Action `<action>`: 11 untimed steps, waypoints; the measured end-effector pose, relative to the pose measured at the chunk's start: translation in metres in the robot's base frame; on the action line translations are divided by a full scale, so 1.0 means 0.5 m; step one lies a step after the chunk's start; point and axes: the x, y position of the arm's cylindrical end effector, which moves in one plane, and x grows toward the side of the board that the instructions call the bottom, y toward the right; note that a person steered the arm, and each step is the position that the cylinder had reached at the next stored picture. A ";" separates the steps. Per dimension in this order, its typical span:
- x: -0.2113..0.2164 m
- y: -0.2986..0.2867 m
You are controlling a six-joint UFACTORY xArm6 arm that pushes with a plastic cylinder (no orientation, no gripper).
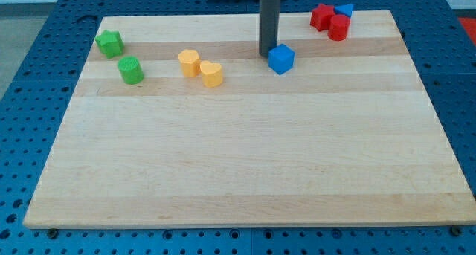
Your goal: Move the blue cube to the bottom left side of the red star
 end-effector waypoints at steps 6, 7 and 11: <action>0.041 0.024; 0.012 0.055; 0.018 0.118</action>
